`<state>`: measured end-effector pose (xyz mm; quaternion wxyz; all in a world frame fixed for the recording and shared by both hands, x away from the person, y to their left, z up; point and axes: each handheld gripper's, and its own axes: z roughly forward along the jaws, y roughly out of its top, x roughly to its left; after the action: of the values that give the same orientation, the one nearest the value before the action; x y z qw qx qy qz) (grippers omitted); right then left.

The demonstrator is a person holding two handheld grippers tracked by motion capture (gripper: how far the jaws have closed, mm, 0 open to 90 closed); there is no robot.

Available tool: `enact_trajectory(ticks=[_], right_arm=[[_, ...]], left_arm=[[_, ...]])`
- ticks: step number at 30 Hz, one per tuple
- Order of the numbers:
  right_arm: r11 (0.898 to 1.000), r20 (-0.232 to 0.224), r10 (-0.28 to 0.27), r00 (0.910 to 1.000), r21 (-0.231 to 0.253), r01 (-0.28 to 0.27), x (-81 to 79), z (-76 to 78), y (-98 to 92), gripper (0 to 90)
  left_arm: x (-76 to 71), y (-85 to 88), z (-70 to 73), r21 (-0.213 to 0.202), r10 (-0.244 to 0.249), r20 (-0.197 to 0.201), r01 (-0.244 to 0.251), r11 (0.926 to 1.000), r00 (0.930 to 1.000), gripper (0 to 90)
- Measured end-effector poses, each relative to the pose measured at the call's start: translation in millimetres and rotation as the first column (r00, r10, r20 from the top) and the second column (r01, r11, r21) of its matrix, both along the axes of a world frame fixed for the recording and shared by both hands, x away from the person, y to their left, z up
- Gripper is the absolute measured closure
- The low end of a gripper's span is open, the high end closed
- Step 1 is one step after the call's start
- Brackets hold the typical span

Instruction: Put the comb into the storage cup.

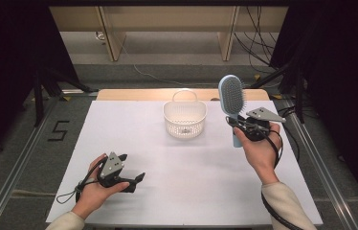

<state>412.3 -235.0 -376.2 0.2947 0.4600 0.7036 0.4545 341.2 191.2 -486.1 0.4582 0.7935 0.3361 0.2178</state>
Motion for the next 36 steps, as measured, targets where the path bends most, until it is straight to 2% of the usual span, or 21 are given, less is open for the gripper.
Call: enact_trajectory(ticks=[36], right_arm=[[1.000, 0.003, 0.013, 0.9999, -0.001, -0.013, 5.2, 0.9, 6.9, 70.3]], left_arm=[[-0.2, 0.2, 0.1, 0.000, -0.002, 0.000, 0.002, 1.0000, 1.0000, 6.7]])
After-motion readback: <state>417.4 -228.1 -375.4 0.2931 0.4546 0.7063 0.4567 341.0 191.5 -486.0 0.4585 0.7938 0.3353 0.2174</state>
